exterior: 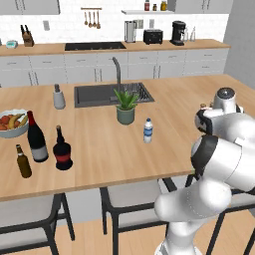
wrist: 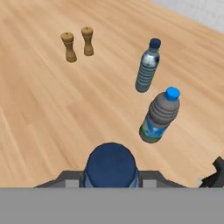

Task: Move the plastic bottles in the middle to the plastics group, and the glass bottles in the middle to the glass group.

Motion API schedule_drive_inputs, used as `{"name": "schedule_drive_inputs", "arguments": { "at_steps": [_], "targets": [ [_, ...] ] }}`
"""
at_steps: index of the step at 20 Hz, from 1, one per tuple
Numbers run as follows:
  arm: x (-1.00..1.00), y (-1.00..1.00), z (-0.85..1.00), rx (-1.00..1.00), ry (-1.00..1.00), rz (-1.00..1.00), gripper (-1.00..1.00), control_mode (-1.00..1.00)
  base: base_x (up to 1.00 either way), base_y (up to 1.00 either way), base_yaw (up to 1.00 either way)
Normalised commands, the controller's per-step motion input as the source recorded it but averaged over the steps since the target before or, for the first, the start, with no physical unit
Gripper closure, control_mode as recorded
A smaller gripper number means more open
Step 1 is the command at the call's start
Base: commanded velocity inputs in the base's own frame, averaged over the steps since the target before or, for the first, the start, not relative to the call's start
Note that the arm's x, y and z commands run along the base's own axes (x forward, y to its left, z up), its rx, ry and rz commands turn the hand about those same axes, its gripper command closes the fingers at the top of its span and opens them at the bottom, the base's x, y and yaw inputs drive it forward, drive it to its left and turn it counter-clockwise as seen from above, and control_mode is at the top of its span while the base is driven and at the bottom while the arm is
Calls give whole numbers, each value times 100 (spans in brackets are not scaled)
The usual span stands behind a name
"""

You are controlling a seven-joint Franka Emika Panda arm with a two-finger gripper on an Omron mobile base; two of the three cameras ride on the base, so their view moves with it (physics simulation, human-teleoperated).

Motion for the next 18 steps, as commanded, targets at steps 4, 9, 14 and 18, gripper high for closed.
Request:
{"name": "schedule_drive_inputs", "arguments": {
  "at_steps": [4, 9, 14, 18],
  "targets": [
    [60, -28, 0, 0, 4, 1, 100, -100, 0, 0, 0],
    [50, -31, 0, 0, 9, 1, 100, -100, 0, 0, 0],
    [34, -36, 0, 0, 11, 0, 100, -100, 0, 0, 0],
    [23, -19, -4, 0, 1, 0, 100, -100, 0, 0, 0]
  ]
}}
